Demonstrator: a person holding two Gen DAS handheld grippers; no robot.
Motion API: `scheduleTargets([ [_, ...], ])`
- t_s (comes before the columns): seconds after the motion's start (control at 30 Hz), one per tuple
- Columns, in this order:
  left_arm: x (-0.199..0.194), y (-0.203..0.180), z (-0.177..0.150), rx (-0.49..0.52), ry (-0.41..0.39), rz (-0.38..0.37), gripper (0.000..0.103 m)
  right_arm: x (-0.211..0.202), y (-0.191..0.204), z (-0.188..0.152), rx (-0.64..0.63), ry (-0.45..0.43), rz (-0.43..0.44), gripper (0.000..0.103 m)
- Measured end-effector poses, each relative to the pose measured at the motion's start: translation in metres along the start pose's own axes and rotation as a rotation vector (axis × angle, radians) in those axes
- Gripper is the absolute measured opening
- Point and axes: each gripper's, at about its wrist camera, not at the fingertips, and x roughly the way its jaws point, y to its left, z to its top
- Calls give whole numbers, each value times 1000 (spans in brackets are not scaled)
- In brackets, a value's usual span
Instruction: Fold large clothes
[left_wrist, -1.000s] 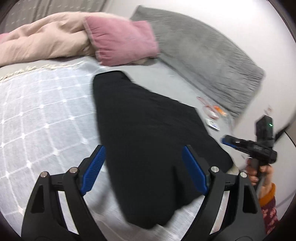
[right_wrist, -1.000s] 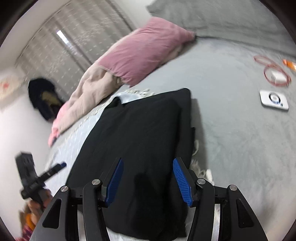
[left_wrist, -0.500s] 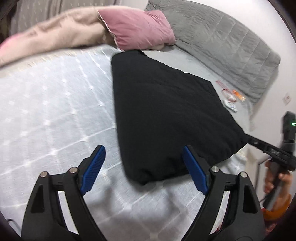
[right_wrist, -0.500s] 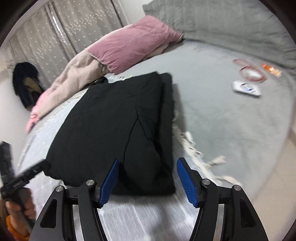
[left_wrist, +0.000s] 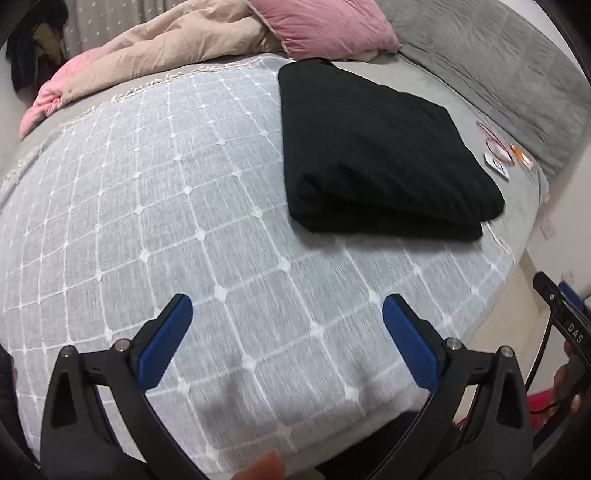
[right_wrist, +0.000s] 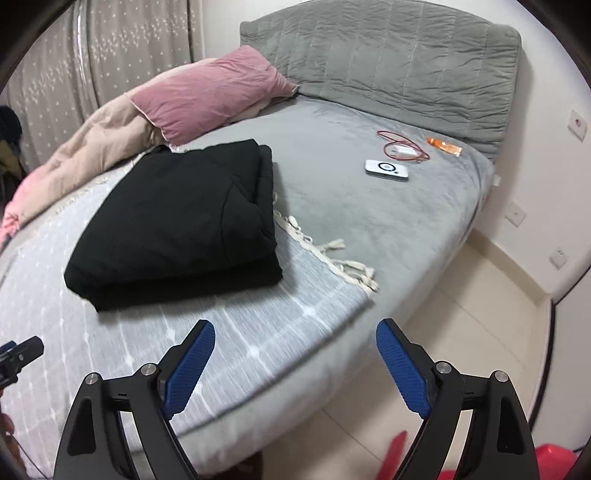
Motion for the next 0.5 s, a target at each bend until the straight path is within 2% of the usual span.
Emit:
scheduleTargets([
  [0.17,-14,-11,-8,20,-28,19,102,-11,15,-11,-75,-4,-36,90],
  [0.5,-28,-18,-12,34,-50,23,102,-22,43,-18,-155,-11,21,90],
])
